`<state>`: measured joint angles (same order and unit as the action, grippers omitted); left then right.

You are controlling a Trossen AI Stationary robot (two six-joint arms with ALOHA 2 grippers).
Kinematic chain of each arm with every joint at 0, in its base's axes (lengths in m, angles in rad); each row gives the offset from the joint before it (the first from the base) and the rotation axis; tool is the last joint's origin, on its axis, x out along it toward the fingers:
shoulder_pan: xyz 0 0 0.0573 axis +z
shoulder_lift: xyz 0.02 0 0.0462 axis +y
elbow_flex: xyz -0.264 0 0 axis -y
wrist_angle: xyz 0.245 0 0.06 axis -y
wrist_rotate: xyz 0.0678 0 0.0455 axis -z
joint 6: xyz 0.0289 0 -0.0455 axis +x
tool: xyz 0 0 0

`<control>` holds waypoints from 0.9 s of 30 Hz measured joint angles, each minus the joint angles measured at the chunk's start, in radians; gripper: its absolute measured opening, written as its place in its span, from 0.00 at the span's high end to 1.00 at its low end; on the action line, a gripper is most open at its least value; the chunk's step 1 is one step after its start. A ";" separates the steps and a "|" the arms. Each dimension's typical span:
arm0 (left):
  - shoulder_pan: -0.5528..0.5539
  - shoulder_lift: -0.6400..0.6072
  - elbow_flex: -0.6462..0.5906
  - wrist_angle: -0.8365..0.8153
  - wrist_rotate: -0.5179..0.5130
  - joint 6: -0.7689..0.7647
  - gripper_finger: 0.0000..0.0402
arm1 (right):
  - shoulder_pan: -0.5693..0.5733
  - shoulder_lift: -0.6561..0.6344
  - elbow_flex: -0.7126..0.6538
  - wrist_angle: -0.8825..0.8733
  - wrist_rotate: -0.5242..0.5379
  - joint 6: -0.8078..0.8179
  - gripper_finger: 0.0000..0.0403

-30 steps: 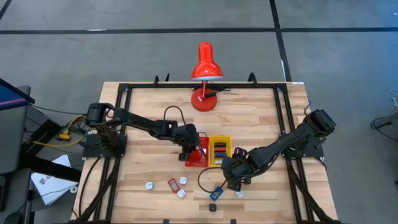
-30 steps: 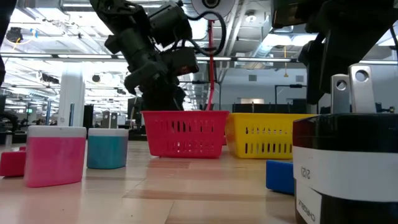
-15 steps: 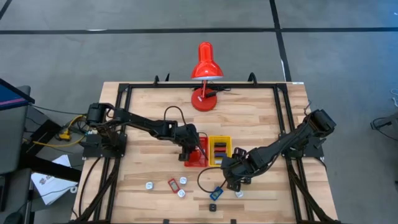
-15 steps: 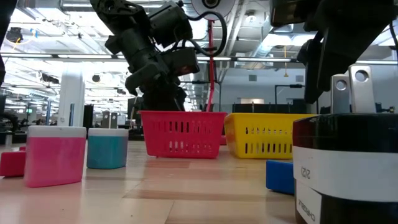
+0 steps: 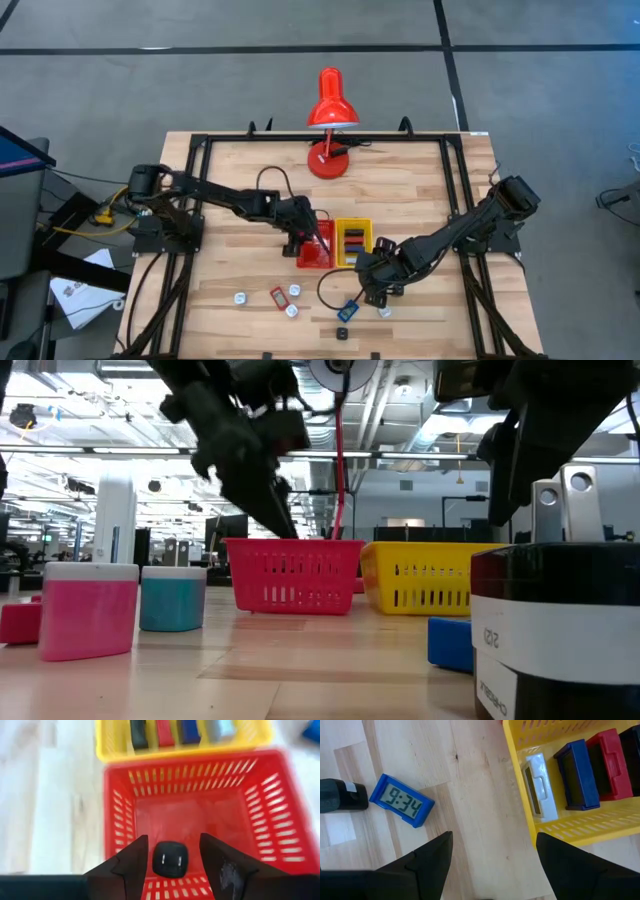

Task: Pick & Place Office items
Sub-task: Put the left blue charger adapter into the red bin

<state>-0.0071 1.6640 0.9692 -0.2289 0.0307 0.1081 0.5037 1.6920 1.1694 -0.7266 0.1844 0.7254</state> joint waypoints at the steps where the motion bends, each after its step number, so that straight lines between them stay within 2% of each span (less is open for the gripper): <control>1: 0.000 -0.029 0.001 -0.030 0.000 0.000 0.56 | 0.000 0.000 0.000 0.001 0.000 0.000 0.31; 7: -0.028 -0.209 -0.001 -0.178 0.000 -0.041 0.51 | 0.000 0.000 0.000 0.006 0.000 0.000 0.31; 9: -0.054 -0.250 -0.012 -0.177 0.001 -0.072 0.47 | 0.000 0.000 0.000 0.008 0.000 0.000 0.31; 15: -0.183 -0.341 -0.147 -0.207 0.004 -0.119 0.32 | -0.001 0.000 0.000 0.014 0.000 0.000 0.31; 23: -0.337 -0.449 -0.263 -0.336 0.052 -0.484 0.17 | -0.009 0.000 0.000 0.014 0.000 0.000 0.31; 27: -0.417 -0.502 -0.316 -0.314 0.055 -0.677 0.14 | -0.016 0.000 0.000 0.028 0.001 0.000 0.31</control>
<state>-0.4239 1.1623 0.6534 -0.5425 0.0860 -0.5686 0.4880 1.6920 1.1694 -0.6982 0.1857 0.7251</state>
